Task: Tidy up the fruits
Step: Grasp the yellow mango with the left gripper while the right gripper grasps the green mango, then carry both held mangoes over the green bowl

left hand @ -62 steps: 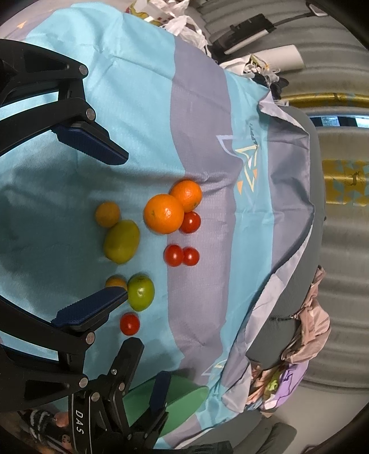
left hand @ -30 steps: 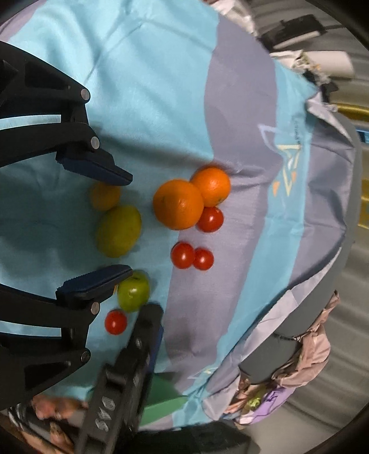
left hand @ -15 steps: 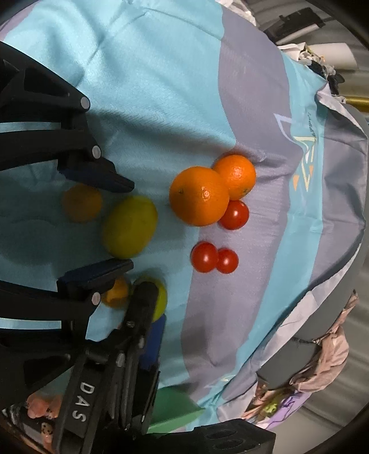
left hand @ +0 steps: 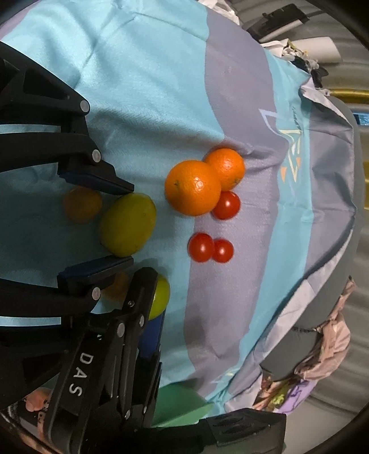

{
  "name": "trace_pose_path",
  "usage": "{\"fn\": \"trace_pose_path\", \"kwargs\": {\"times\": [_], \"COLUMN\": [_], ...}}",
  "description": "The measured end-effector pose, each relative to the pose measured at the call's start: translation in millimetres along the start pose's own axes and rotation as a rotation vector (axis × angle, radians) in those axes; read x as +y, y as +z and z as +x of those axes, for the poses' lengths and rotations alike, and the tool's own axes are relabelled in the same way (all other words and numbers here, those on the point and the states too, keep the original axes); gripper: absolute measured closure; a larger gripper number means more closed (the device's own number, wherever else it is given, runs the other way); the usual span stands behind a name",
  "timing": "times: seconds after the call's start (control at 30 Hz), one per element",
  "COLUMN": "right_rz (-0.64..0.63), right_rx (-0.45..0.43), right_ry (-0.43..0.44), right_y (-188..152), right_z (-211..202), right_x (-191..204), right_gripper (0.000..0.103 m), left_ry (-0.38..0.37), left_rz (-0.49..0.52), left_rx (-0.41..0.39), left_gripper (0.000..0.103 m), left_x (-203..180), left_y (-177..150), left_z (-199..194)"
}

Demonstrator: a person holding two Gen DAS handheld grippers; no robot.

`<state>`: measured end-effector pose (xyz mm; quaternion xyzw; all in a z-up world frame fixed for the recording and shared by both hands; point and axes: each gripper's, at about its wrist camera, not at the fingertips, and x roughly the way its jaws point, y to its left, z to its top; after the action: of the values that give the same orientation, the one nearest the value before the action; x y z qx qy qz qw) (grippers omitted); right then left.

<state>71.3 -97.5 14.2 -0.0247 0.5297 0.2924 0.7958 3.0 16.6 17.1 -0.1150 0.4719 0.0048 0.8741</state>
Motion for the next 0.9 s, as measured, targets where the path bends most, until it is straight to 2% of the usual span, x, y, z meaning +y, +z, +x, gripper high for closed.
{"fn": "trace_pose_path", "kwargs": {"times": [0.23, 0.43, 0.8, 0.9], "right_rz": [0.037, 0.078, 0.182, 0.216], "right_rx": [-0.078, -0.158, -0.284, -0.325], "right_ry": [0.021, -0.037, -0.125, -0.126], "right_y": [-4.3, -16.7, -33.9, -37.4], "right_z": [-31.1, -67.1, -120.3, -137.8], "right_x": [-2.5, -13.7, -56.1, -71.1], "right_gripper": [0.061, 0.061, 0.061, 0.061], "left_ry": [-0.023, -0.051, -0.098, -0.135], "left_rz": [0.028, 0.073, 0.227, 0.266], "left_rx": [-0.05, -0.068, -0.069, -0.076], "left_gripper": [0.059, 0.059, 0.059, 0.059], "left_x": [-14.3, -36.7, -110.7, -133.9], "left_y": [3.6, 8.0, 19.7, 25.9], "left_z": [-20.6, -31.0, -34.8, -37.0]}}
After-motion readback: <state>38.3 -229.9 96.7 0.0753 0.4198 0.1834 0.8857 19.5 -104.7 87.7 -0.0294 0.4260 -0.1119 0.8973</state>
